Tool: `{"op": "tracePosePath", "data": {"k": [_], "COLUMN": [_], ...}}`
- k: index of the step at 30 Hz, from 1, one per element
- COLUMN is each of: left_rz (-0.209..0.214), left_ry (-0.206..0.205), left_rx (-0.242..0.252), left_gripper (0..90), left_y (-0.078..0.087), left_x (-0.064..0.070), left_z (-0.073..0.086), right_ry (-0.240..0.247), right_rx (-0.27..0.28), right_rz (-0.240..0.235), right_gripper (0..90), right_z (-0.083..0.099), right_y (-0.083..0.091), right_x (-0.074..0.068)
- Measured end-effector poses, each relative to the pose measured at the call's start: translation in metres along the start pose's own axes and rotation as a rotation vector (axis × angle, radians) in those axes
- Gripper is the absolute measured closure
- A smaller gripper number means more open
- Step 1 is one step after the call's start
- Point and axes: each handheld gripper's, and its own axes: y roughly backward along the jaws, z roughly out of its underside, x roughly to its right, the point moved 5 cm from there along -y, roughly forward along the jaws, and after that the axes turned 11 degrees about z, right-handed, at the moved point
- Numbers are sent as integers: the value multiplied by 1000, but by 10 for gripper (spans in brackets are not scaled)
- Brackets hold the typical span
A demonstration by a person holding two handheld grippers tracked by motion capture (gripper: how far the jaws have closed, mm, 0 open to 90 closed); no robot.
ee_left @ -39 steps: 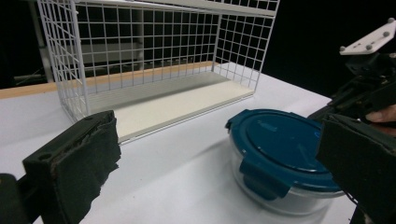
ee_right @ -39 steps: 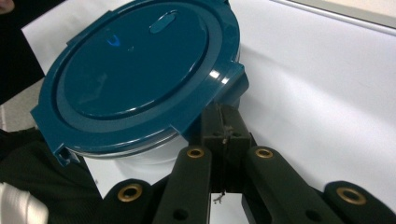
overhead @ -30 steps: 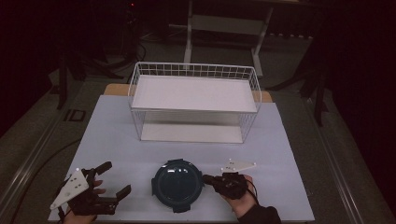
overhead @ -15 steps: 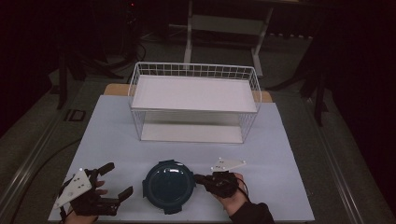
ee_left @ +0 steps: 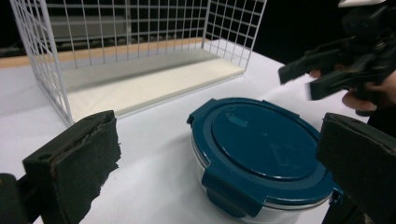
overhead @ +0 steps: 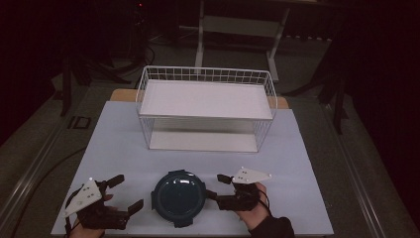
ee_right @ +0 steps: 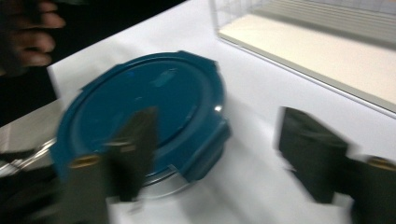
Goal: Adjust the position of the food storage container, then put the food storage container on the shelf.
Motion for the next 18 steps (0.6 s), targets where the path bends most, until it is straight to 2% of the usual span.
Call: {"op": "tracePosePath", "data": {"k": [1,2,3,4,6,7,8,10,13,15,16,17,18], "left_rz": [5,10,15,24,34,34,44,51,35,30,46,75,75], "left_ry": [15,21,21,18,17,17,28,36,50,80,107,165,165], "left_rx": [-18,-25,-36,-61,-66,-66,-67,-76,-102,-124,-134,-167,-167], "left_gripper": [0,0,0,0,0,0,0,0,0,0,0,0,0], "left_y": [-2,-2,-3,-4,-6,-6,-7,-8,-9,-10,-11,-13,-13], "left_x": [0,0,0,1,3,3,5,7,8,8,8,6,6], "left_z": [1,1,2,2,0,0,-2,-3,-4,-4,-4,-3,-3], "right_ry": [1,-21,-15,-15,18,18,63,75,87,100,111,114,114], "right_rx": [17,30,38,38,89,89,130,152,182,193,205,230,230], "right_rz": [-4,-13,-27,-27,-30,-30,-9,0,10,26,44,55,55], "right_gripper": [208,195,151,151,155,155,154,154,140,136,133,125,125], "right_z": [-1,-3,-4,-4,-8,-8,-12,-14,-16,-16,-17,-19,-19], "right_y": [2,5,7,7,14,14,23,28,35,36,38,40,40], "right_x": [0,0,0,0,-1,-1,-5,-7,-9,-10,-10,-9,-9]}}
